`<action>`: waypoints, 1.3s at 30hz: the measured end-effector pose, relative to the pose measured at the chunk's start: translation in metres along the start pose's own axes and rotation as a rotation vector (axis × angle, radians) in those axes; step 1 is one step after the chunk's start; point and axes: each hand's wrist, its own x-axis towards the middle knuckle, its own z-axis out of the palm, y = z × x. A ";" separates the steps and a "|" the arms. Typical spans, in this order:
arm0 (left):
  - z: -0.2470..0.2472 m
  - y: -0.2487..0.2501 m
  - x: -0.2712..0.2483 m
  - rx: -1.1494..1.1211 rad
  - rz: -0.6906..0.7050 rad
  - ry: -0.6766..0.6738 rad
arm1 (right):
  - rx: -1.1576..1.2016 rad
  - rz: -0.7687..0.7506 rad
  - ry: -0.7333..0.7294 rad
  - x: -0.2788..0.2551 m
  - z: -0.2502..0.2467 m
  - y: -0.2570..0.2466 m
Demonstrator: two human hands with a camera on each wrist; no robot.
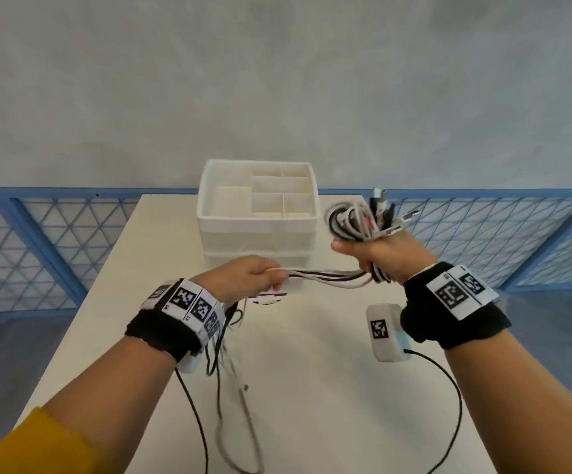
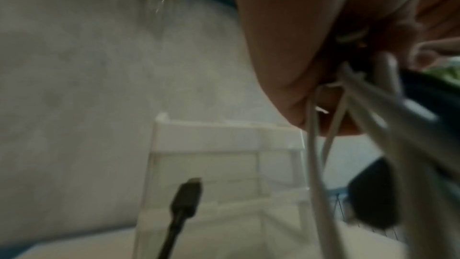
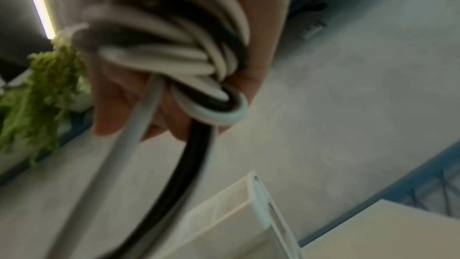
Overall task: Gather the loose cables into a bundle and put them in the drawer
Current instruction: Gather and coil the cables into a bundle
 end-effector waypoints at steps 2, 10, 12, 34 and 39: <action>-0.005 0.012 0.003 0.107 0.059 0.086 | -0.057 -0.027 -0.096 -0.002 0.008 0.000; -0.007 0.040 0.012 0.092 0.256 0.226 | 0.093 -0.014 -0.199 -0.004 0.034 0.002; -0.006 0.042 0.012 0.068 0.272 0.220 | 0.100 0.004 -0.148 -0.005 0.039 0.004; 0.018 -0.053 0.003 -0.224 -0.079 0.467 | 0.368 0.143 0.067 0.018 0.013 0.000; 0.012 -0.060 -0.001 -0.213 0.038 0.656 | 0.267 0.169 0.119 0.019 0.012 0.000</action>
